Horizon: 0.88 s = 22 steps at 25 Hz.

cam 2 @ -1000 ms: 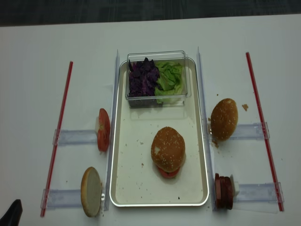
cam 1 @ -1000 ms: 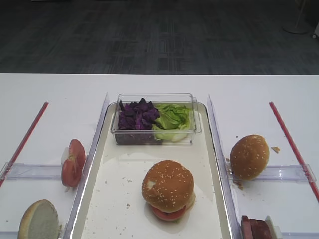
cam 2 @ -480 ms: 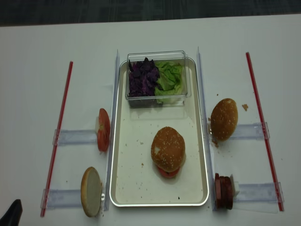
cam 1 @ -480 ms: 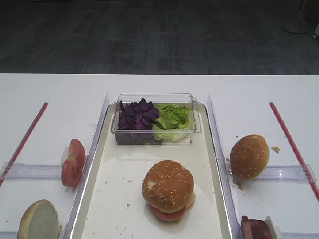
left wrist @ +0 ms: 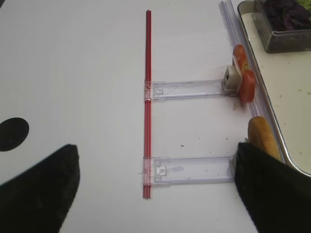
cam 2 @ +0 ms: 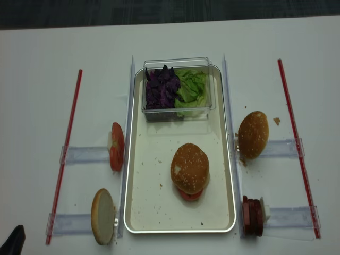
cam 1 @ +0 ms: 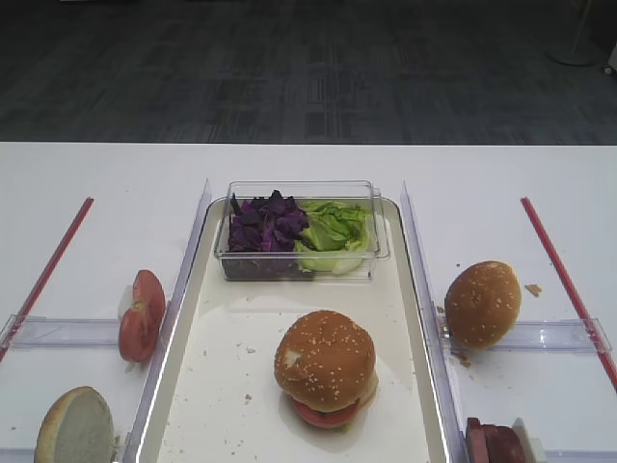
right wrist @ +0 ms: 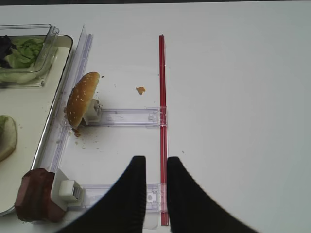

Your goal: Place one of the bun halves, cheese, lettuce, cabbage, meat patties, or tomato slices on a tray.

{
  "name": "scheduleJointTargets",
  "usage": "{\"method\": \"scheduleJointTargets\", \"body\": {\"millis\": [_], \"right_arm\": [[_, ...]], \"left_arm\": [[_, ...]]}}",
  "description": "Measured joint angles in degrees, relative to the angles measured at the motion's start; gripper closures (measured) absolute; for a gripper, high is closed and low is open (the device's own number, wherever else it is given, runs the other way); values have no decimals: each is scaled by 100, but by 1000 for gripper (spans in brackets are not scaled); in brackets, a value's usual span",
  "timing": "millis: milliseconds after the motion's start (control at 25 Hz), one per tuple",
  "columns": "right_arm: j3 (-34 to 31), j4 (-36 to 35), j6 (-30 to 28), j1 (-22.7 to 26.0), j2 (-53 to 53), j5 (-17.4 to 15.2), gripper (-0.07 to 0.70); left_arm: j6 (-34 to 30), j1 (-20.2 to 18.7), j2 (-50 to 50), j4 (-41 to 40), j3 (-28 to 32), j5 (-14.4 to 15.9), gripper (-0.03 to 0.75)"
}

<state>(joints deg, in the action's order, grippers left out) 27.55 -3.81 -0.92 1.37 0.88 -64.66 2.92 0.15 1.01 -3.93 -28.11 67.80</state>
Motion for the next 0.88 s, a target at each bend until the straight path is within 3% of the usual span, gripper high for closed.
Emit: {"method": "scheduleJointTargets", "body": {"millis": [880], "right_arm": [[0,0,0,0,0,0,520]], "left_arm": [[0,0,0,0,0,0,118]]}}
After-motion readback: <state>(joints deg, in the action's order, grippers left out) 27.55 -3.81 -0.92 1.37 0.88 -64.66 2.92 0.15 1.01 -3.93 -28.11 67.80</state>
